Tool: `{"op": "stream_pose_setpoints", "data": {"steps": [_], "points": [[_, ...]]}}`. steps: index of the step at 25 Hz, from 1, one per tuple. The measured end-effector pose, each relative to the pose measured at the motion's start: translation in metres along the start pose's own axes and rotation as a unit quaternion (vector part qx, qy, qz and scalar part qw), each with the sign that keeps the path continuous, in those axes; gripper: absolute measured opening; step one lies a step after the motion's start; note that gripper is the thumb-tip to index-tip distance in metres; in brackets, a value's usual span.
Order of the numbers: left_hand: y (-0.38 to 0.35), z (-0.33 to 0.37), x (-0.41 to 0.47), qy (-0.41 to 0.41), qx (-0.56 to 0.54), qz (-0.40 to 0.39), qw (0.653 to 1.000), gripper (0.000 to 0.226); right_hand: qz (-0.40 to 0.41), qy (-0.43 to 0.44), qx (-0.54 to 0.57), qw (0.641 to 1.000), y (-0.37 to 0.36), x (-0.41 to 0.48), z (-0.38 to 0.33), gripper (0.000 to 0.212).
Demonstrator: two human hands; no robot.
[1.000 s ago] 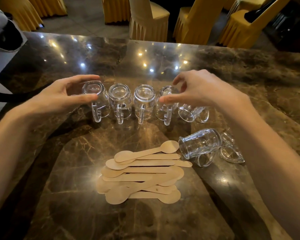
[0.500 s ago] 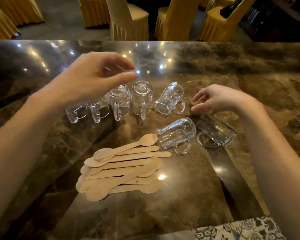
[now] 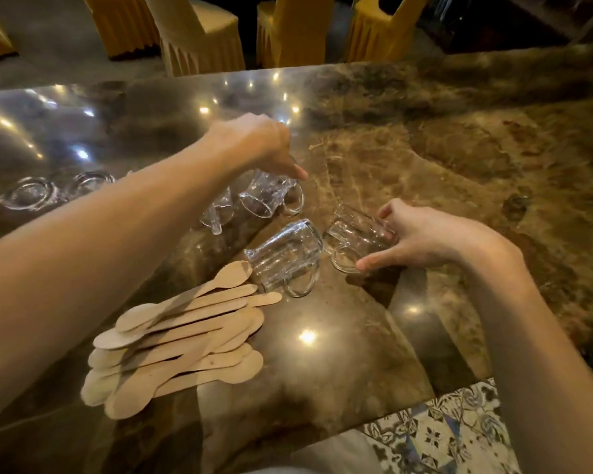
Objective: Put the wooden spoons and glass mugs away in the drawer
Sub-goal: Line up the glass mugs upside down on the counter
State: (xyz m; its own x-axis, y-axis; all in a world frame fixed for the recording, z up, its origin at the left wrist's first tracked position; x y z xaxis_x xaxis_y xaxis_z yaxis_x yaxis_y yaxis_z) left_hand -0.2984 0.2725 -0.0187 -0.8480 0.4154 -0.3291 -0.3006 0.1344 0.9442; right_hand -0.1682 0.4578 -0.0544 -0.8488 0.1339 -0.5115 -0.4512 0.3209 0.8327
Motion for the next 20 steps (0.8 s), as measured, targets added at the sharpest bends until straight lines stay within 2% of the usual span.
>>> {"op": "stream_pose_setpoints", "data": {"steps": [5, 8, 11, 20], "points": [[-0.005, 0.015, 0.007, 0.045, 0.059, -0.040, 0.996, 0.080, 0.080, 0.020, 0.085, 0.993, -0.012, -0.011, 0.015, 0.081], [-0.006, 0.017, 0.010, 0.054, 0.082, -0.051, 0.994, 0.083, 0.119, 0.042, 0.117, 0.985, -0.009, -0.015, 0.016, 0.078], [-0.005, 0.019, 0.012, 0.048, 0.087, -0.052, 0.994, 0.068, 0.147, 0.070, 0.136, 0.977, -0.003, -0.016, 0.015, 0.076], [0.003, 0.011, 0.001, 0.027, 0.037, -0.019, 0.999, 0.059, 0.189, 0.117, 0.150, 0.963, 0.023, -0.010, 0.000, 0.075]]}}
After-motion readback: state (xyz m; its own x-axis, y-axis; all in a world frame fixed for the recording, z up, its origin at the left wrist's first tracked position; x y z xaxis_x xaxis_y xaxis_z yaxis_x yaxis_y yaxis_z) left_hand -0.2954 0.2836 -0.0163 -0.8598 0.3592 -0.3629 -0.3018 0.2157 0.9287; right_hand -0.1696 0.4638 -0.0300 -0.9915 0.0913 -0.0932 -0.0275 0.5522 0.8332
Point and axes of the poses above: each hand's wrist, its own x-axis towards the middle knuckle, its own y-axis out of the back of the hand, z = x × y, the point moved 5 cm from there along x, towards the middle knuckle, and after that the axes turned 1 degree about -y, right-handed, at the moved point
